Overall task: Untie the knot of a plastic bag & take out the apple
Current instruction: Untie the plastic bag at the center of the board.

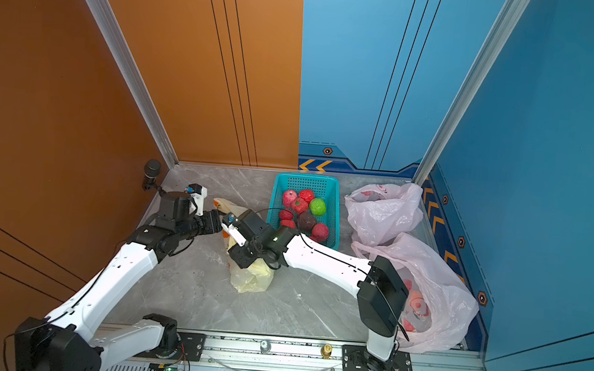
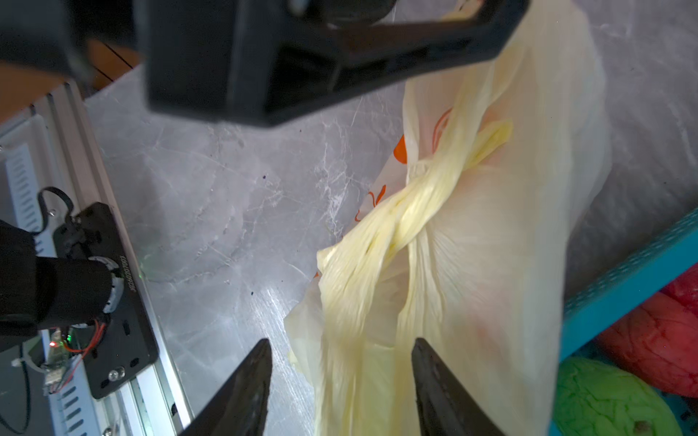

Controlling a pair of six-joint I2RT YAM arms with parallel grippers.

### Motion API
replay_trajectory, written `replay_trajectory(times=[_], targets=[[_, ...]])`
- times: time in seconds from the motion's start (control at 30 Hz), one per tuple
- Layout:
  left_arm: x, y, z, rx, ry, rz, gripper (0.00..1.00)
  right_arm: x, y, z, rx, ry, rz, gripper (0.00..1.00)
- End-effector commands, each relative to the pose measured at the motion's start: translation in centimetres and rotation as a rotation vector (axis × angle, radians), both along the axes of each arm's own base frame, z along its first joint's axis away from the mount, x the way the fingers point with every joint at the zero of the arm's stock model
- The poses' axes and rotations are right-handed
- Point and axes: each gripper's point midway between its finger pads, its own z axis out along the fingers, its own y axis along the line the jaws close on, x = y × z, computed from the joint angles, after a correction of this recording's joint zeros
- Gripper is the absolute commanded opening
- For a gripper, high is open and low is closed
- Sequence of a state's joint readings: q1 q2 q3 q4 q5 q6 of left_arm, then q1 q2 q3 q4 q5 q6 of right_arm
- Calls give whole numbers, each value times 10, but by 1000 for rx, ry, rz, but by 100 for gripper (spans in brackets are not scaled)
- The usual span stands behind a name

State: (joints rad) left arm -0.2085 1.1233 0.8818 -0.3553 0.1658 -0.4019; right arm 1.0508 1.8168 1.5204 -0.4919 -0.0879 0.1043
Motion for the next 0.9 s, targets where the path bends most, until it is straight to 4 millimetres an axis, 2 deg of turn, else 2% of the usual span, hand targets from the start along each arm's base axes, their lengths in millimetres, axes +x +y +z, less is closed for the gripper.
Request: replay_trajectory(times=[0.0, 0.13, 0.23, 0.3, 0.43, 0.5, 0.67, 0.77, 0.87], targets=[[4, -19, -1, -26, 7, -42, 65, 6, -6, -4, -72, -35, -16, 61], [11, -39, -9, -22, 41, -100, 62, 13, -5, -16, -102, -42, -34, 54], [9, -45, -20, -17, 80, -124, 52, 13, -4, -19, -106, -41, -26, 42], [9, -44, -26, -10, 96, -122, 38, 12, -4, -21, -109, -38, -17, 33], [16, -41, -25, -9, 81, -109, 0, 3, -4, -25, -109, -15, 26, 15], [23, -39, -17, -12, 51, -98, 0, -2, -4, -26, -103, -1, 51, 11], [55, -20, 15, -57, -50, -32, 0, -26, -4, -21, -58, 12, 146, 9], [80, -6, 41, -96, -126, 12, 0, -52, -4, -18, -20, 42, 257, 6], [97, 2, 50, -131, -148, 34, 0, -78, -5, -19, 1, 72, 340, 2]])
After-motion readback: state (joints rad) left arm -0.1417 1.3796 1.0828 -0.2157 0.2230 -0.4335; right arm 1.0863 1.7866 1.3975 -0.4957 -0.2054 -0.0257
